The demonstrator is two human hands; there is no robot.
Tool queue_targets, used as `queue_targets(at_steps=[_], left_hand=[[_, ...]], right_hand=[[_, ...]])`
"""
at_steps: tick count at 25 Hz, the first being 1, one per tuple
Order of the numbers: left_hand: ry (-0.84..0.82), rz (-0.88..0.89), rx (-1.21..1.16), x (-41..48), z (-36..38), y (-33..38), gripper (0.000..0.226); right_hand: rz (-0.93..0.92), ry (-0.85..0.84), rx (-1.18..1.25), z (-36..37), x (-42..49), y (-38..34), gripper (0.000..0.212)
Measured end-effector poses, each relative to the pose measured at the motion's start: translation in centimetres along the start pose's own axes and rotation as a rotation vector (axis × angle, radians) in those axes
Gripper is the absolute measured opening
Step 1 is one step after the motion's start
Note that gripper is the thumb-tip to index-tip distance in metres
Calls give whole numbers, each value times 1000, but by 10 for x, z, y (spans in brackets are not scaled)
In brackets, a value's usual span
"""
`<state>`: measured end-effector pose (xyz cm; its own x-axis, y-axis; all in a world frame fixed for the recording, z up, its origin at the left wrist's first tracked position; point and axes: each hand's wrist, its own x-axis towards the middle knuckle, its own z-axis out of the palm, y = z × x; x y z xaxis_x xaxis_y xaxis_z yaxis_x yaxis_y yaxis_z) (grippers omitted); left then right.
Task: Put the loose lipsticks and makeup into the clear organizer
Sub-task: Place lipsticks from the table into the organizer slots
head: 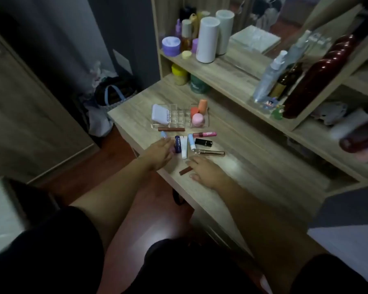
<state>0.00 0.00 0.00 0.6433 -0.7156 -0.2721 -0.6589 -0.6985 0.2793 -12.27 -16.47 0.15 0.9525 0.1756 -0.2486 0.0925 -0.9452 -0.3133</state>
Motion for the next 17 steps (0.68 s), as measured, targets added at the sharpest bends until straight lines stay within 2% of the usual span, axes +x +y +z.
queue_targets(at_steps=[4,11,17], left_hand=[[27,-123,-72,17,-3,-25,55],[82,-98,-100,40,-10,-51,46],[164,-12,-80,59,-6,-53,36]], right_hand=[[-111,-69,-86,11,28,8,37],[-204,-45,-106,25,52,17,22],[-293,184,48,18,63,22,23]])
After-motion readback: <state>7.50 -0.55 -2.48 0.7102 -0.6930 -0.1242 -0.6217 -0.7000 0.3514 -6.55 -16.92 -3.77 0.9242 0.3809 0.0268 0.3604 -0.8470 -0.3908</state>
